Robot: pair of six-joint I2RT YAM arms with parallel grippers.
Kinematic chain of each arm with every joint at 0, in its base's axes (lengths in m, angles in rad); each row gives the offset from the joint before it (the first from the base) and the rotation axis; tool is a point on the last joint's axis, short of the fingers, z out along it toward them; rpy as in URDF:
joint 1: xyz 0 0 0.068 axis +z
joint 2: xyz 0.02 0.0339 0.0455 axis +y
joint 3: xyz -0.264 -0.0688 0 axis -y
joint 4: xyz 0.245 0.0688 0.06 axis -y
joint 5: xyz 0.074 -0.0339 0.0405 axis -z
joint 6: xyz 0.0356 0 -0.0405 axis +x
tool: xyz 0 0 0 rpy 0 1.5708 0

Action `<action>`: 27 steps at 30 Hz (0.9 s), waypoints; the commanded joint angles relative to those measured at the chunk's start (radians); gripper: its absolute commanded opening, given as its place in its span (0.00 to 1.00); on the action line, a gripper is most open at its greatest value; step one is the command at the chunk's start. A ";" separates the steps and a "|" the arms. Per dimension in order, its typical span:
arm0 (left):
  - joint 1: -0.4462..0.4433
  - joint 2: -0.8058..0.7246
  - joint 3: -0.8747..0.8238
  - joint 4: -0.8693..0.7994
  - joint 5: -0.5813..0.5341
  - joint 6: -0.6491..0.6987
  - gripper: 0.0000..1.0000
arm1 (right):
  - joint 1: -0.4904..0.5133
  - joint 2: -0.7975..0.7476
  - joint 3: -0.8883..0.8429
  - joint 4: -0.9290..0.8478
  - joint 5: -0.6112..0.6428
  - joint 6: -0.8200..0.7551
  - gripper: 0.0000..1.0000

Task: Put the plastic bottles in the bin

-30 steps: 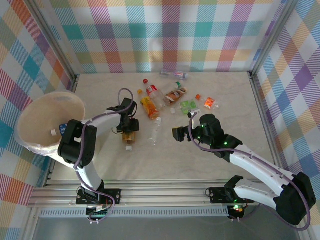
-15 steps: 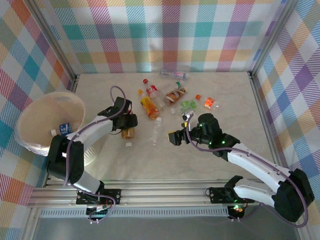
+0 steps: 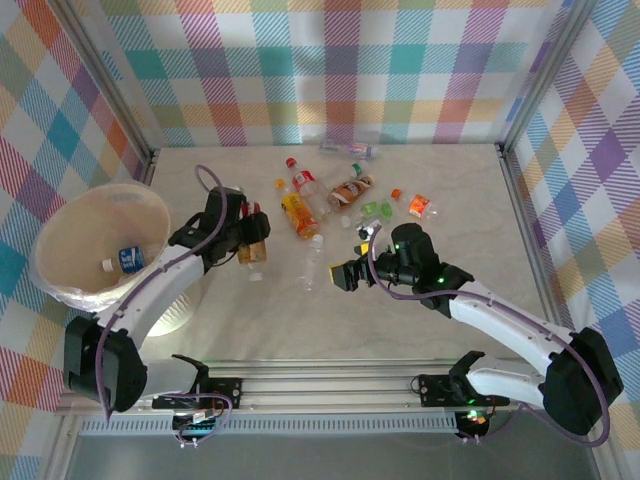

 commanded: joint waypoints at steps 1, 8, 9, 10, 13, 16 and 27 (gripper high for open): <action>0.002 -0.080 0.080 -0.022 0.001 0.002 0.57 | 0.007 -0.001 0.025 0.019 0.034 -0.003 1.00; 0.002 -0.175 0.223 -0.108 -0.025 0.054 0.56 | 0.007 -0.006 0.019 0.016 0.070 0.001 1.00; 0.002 -0.183 0.251 -0.128 -0.034 0.062 0.56 | 0.008 -0.004 0.019 0.015 0.073 0.001 1.00; 0.002 -0.189 0.282 -0.148 -0.041 0.073 0.56 | 0.007 -0.004 0.019 0.014 0.077 0.002 1.00; 0.003 -0.197 0.381 -0.214 -0.070 0.099 0.56 | 0.007 -0.001 0.021 0.016 0.081 0.001 1.00; 0.003 -0.204 0.473 -0.271 -0.138 0.124 0.55 | 0.006 0.003 0.021 0.022 0.084 0.000 1.00; 0.012 -0.205 0.702 -0.405 -0.672 0.177 0.51 | 0.006 0.033 0.035 0.028 0.078 -0.025 1.00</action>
